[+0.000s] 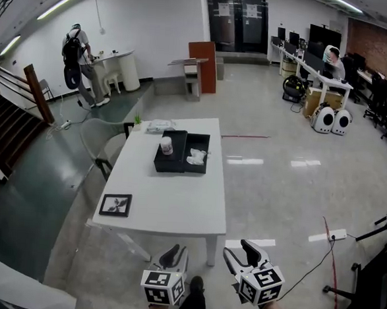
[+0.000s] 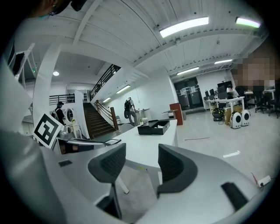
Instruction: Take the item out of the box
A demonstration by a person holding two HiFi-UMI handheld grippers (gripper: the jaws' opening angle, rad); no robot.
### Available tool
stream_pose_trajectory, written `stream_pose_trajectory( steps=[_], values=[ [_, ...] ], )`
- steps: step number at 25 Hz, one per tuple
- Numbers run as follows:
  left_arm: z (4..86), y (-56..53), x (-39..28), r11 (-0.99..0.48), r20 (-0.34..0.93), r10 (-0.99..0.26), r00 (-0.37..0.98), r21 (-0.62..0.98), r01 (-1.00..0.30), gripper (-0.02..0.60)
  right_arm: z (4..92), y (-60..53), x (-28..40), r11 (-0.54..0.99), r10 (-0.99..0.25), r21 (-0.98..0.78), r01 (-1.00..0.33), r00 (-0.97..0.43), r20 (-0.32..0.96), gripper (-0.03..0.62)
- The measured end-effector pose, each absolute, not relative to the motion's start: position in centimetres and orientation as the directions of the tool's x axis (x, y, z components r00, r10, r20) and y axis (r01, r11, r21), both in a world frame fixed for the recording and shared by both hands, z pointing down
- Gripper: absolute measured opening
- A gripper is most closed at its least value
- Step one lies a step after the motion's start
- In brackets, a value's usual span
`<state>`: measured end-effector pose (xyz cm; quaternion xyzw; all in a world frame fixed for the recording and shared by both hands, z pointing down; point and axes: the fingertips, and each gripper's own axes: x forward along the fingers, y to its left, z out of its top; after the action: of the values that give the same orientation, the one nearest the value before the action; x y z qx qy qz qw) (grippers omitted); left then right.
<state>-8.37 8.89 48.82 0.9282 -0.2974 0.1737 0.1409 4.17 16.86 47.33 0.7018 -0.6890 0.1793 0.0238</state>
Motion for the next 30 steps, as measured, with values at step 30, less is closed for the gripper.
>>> stream_pose_trajectory(
  steps=[30],
  values=[
    [49.4,-15.6,1.3,-0.844,0.397,-0.394,0.829,0.2,-0.497,0.086,47.6,-6.9,12.4,-0.15,-0.941,-0.171,-0.974,0.087,0.327,0.279]
  ],
)
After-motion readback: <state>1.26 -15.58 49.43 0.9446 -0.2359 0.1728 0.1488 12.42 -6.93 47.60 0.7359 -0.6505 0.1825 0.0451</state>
